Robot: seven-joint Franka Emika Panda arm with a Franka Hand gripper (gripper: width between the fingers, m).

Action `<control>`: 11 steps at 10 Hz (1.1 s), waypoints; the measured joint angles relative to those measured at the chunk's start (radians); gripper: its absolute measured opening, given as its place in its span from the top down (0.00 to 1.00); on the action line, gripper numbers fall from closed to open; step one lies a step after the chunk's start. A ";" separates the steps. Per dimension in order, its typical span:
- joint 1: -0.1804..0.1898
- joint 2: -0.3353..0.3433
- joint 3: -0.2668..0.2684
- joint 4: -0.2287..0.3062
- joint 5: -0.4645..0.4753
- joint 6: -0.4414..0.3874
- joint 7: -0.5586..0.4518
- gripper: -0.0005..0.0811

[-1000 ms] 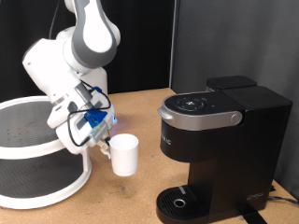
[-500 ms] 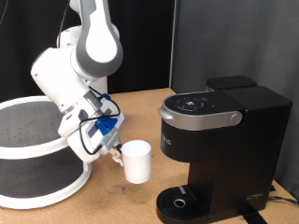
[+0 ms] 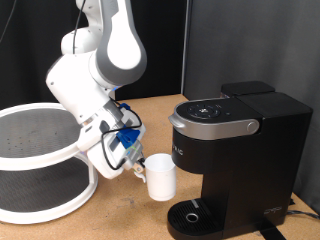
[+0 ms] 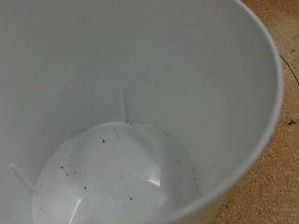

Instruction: Make a cup of coffee with the keurig machine

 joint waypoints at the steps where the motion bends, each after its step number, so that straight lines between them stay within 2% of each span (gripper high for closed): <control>1: 0.001 0.011 0.015 0.009 0.014 0.000 -0.002 0.91; 7: 0.005 0.067 0.099 0.057 0.108 0.002 -0.015 0.91; 11: 0.005 0.132 0.142 0.076 0.211 0.004 -0.087 0.91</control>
